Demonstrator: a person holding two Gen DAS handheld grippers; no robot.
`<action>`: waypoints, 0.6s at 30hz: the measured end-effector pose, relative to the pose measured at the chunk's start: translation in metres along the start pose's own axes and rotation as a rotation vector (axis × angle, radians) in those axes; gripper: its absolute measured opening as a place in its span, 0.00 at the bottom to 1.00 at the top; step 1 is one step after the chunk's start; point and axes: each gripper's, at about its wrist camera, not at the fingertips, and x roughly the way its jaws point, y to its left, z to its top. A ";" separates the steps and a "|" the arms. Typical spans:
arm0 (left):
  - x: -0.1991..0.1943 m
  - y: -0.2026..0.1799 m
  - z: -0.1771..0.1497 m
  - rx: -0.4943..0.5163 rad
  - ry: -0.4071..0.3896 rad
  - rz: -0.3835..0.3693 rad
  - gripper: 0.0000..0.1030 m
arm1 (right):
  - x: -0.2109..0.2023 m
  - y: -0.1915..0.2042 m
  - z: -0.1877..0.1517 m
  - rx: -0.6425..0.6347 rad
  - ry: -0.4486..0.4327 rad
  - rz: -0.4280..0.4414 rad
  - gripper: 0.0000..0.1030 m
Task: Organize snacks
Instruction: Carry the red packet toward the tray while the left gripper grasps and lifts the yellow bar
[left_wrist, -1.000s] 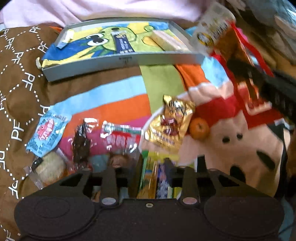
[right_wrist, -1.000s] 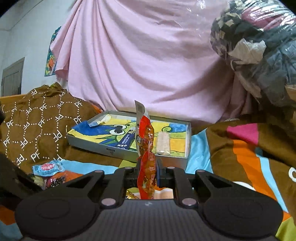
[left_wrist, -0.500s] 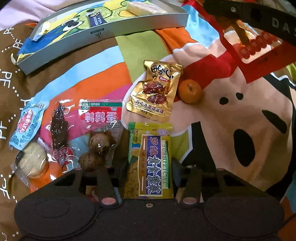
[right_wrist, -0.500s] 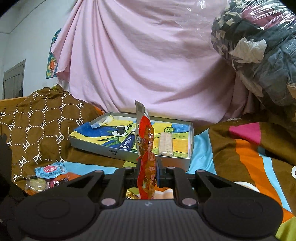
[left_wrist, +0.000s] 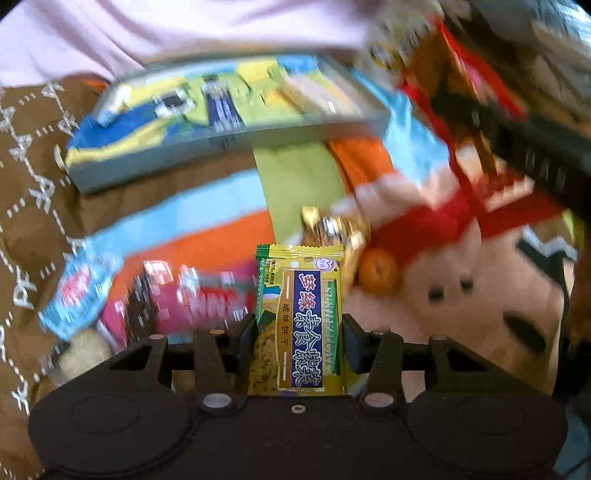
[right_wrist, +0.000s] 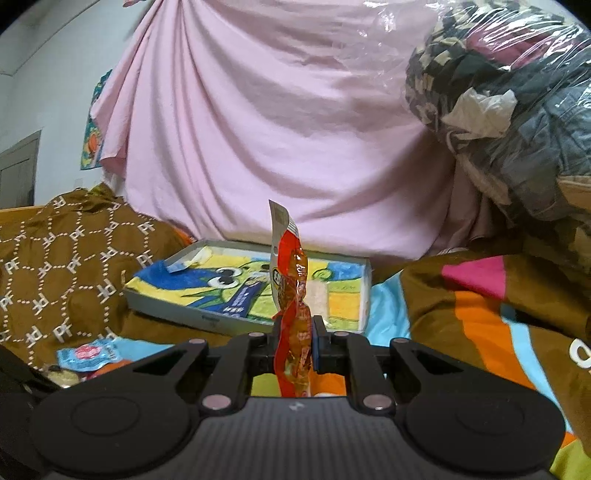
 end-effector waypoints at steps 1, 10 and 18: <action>-0.001 0.001 0.007 -0.012 -0.026 0.010 0.48 | 0.003 -0.002 0.001 0.004 -0.004 -0.009 0.14; 0.004 0.010 0.087 -0.124 -0.216 0.098 0.48 | 0.038 -0.023 0.008 0.070 -0.074 -0.081 0.14; 0.032 0.017 0.142 -0.199 -0.274 0.090 0.49 | 0.072 -0.030 0.020 0.072 -0.135 -0.057 0.14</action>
